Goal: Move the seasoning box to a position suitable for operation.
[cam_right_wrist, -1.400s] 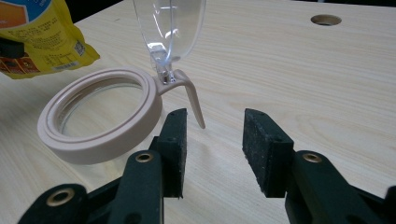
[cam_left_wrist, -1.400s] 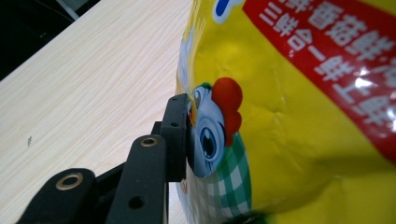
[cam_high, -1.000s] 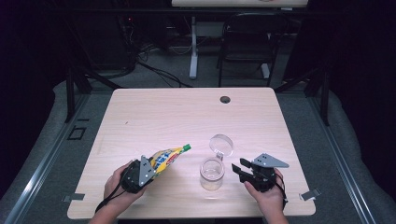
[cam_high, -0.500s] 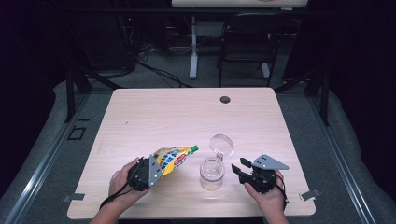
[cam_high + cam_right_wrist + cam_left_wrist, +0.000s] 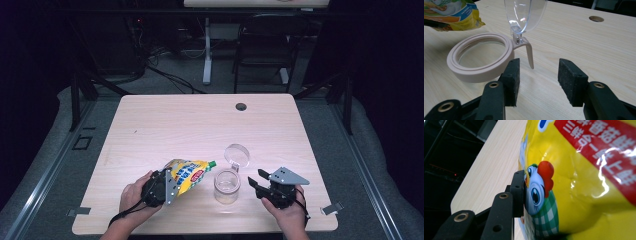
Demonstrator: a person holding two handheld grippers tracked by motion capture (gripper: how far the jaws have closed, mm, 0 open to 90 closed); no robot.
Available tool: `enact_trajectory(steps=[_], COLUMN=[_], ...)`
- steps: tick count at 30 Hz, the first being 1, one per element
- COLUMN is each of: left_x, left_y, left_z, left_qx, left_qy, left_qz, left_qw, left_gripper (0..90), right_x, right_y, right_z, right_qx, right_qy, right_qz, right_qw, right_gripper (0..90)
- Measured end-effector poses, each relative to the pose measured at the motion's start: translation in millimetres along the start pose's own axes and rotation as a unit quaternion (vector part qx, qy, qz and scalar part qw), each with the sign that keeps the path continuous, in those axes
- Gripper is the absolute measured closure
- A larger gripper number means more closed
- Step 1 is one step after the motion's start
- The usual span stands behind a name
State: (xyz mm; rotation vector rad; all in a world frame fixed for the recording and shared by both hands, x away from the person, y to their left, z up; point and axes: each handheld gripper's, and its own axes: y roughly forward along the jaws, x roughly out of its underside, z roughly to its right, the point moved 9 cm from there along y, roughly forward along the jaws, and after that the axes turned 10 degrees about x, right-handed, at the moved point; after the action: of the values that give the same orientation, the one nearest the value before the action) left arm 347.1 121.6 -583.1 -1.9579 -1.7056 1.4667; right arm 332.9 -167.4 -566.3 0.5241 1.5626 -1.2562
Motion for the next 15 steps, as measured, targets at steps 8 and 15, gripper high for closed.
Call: enact_trajectory(steps=[8, 15], left_x=[0.0, 1.9], left_y=[-4.5, -5.2], left_z=[-0.8, -1.8], left_qx=[-0.021, -0.033], left_qy=[0.017, 0.024], left_qz=[-0.003, -0.005], left_qw=[0.9996, 0.9991], left_gripper=[66.7, 66.7], right_x=[-0.9, -1.2], right_y=[-2.4, -7.4], right_z=[-5.7, -12.9], right_qx=[-0.001, -0.012], right_qy=[-0.019, -0.028], right_qz=[0.003, 0.003], right_qw=[0.9998, 0.9995], right_gripper=[50.5, 57.4])
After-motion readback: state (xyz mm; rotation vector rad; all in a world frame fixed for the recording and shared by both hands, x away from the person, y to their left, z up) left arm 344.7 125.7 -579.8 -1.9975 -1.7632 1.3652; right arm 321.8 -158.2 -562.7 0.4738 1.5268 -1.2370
